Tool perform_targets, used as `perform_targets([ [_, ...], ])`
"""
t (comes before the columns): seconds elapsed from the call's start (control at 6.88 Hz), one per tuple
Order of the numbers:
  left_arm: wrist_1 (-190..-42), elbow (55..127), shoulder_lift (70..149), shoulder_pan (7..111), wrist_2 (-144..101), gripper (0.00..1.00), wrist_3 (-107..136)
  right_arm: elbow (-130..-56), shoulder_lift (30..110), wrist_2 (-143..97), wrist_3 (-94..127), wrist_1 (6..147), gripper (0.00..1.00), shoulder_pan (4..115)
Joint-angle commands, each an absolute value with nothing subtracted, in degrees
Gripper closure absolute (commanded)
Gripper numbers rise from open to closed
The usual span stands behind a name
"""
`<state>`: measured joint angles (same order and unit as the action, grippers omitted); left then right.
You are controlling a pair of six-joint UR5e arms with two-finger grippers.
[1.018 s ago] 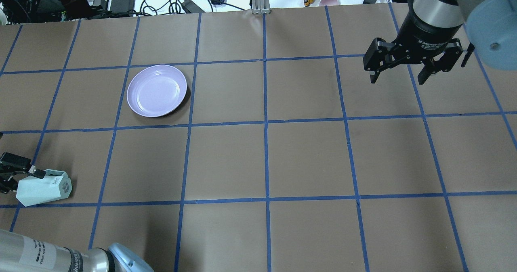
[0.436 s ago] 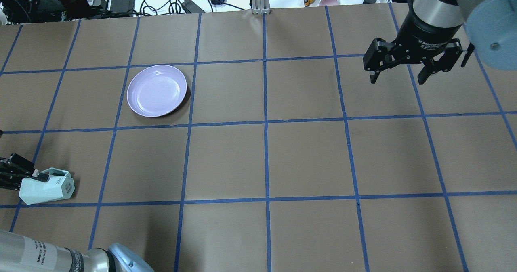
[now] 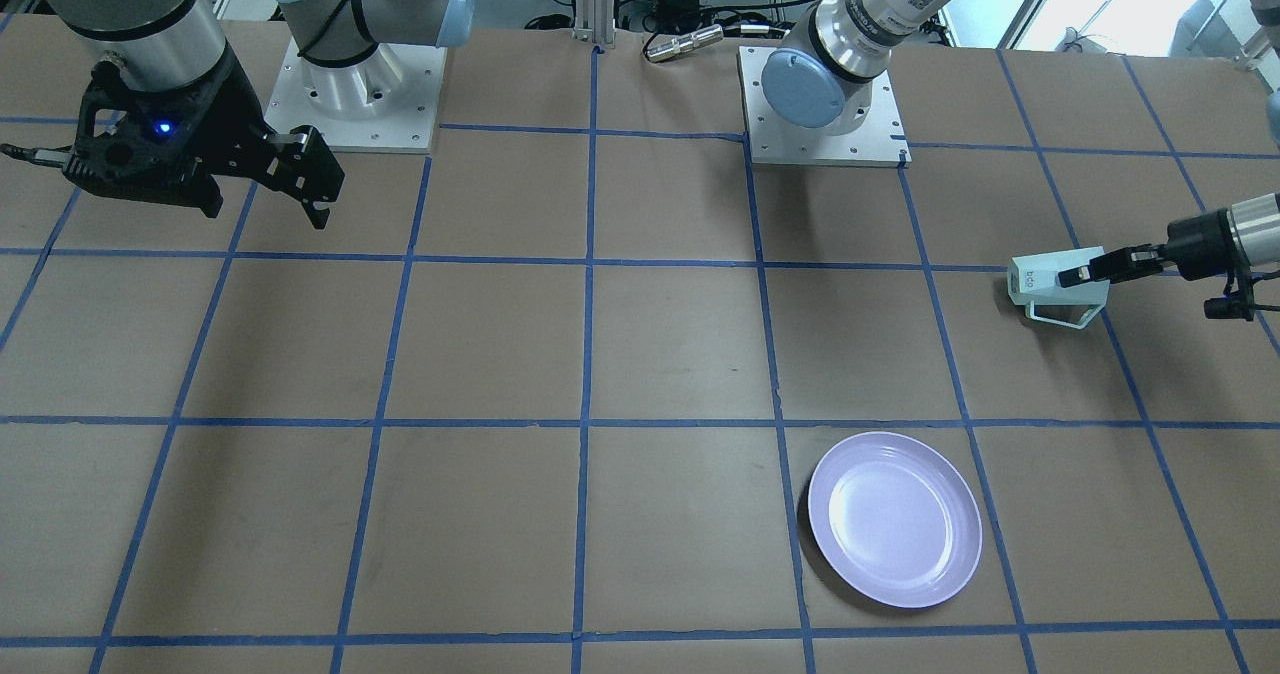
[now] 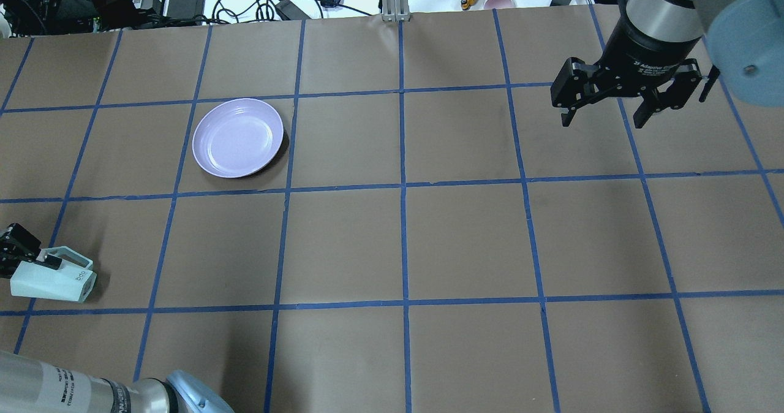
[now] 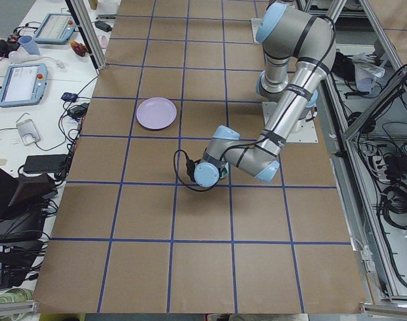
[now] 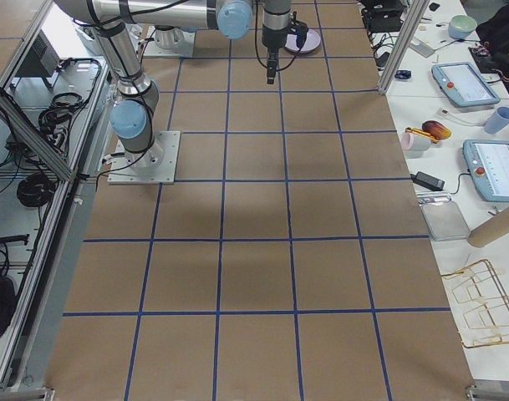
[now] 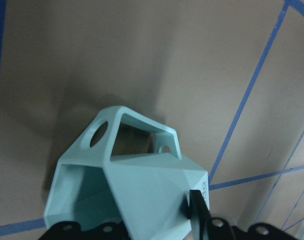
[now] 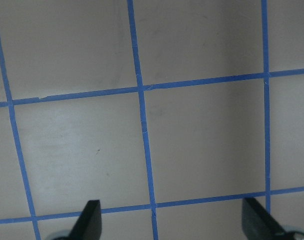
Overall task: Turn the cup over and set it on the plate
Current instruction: 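Lift the mug and rotate it upright with the left gripper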
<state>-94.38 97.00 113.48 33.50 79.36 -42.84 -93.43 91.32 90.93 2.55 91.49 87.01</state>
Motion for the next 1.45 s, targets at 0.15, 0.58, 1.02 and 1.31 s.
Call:
perform_targets([
  [0.15, -94.2, 89.8, 111.4, 38.3, 82.7, 1.0, -37.0, -93.4, 91.3, 91.0, 2.5, 91.5, 0.0, 87.0],
  [0.58, -91.2, 88.0, 109.4, 44.5, 84.4, 1.0, -32.6, -93.4, 91.3, 91.0, 2.5, 91.5, 0.0, 87.0],
  [1.02, -84.0, 84.6, 106.3, 55.3, 89.8, 1.0, -26.6, -93.4, 91.3, 91.0, 2.5, 91.5, 0.0, 87.0],
  [1.31, -77.5, 84.9, 105.6, 62.4, 91.4, 1.0, -22.4, -93.4, 91.3, 90.9, 2.5, 91.5, 0.0, 87.0],
])
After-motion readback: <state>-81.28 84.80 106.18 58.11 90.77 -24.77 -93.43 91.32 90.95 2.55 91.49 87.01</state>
